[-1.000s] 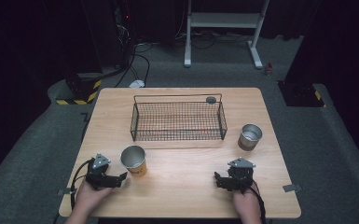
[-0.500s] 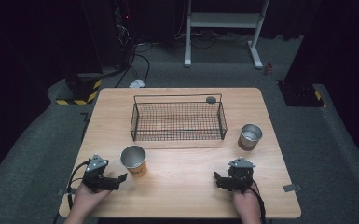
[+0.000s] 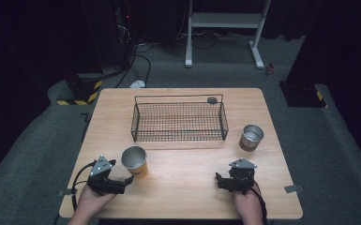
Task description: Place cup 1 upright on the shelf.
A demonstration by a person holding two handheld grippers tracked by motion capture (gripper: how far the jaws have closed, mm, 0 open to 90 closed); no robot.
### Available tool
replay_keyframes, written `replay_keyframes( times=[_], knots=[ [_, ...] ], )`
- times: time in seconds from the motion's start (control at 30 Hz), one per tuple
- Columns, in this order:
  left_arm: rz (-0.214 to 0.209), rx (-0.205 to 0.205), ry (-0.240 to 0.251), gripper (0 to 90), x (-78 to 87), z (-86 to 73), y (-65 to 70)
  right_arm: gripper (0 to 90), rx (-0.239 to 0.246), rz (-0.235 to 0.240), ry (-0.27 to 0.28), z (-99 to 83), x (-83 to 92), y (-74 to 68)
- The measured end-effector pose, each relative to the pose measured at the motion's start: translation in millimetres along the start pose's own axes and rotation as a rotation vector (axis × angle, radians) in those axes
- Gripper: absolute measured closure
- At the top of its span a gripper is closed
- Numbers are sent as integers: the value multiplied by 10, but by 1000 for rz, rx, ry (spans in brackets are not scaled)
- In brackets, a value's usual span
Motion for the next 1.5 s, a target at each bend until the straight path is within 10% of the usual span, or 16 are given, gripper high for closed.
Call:
replay_keyframes(
  times=[1.5],
  knots=[
    [-15, -31, 132, 5, -233, 261, 166, 77, 2, 4, 2, 8, -10, 4]
  ],
)
Point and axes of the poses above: each handheld gripper's, and its own axes: x roughly backward along the jaws, z roughly out of its top, y roughly to its right, the point moved 4 cm from there along -x, roughly forward along the jaws, and after that the axes turned 13 degrees about x, right-handed, at the moved point
